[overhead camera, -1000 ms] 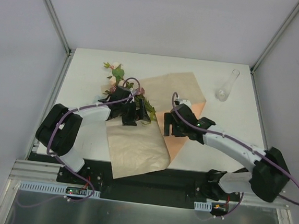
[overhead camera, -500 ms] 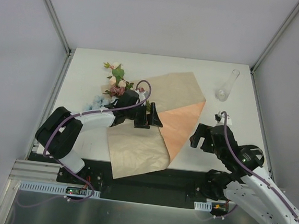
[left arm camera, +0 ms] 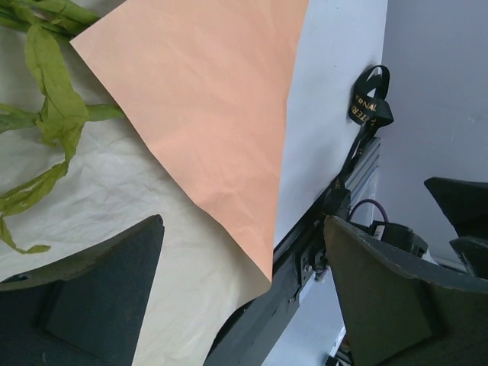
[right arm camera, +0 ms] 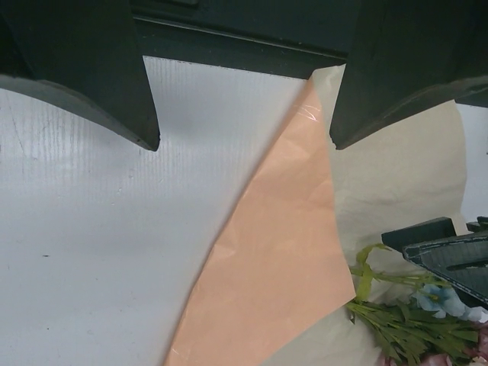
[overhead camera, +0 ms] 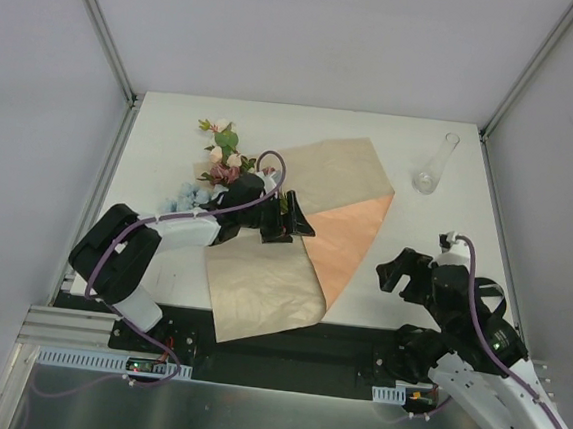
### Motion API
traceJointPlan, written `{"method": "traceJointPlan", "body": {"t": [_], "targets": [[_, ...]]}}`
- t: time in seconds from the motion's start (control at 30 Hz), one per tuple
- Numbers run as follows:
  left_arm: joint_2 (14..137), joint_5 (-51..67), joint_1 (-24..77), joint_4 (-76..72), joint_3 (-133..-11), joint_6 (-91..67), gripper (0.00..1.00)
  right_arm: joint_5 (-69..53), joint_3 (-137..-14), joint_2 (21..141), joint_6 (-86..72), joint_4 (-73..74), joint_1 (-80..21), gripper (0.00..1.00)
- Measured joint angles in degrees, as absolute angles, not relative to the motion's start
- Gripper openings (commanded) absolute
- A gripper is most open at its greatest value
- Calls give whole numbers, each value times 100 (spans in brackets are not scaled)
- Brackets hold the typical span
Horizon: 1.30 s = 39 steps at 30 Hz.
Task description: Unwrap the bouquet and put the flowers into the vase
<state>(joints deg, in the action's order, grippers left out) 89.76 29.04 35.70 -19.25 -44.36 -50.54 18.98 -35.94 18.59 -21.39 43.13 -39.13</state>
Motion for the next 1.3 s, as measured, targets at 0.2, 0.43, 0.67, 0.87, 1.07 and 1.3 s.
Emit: {"method": "traceJointPlan", "body": {"t": [0.2, 0.43, 0.67, 0.87, 1.07, 1.3], "targets": [[9515, 2768, 3682, -2294, -4436, -5537, 85, 1802, -3564, 1684, -2206, 4390, -3913, 97], [10156, 2650, 3924, -2974, -4436, -6023, 69, 1754, -3533, 1197, -2259, 4569, -3913, 97], [10621, 2600, 4239, -3579, -4521, -6407, 59, 1752, -3538, 1000, -2340, 4759, -3913, 97], [10527, 2279, 4803, -3345, -5085, -6099, 71, 1774, -3605, 1035, -2436, 4939, -3913, 97], [10481, 2257, 5680, -2950, -6121, -5603, 80, 2126, -4115, 803, -2637, 5433, -3913, 97], [10851, 2797, 6248, -2611, -6862, -5284, 83, 2775, -4783, 261, -2814, 6031, -3911, 97]]}}
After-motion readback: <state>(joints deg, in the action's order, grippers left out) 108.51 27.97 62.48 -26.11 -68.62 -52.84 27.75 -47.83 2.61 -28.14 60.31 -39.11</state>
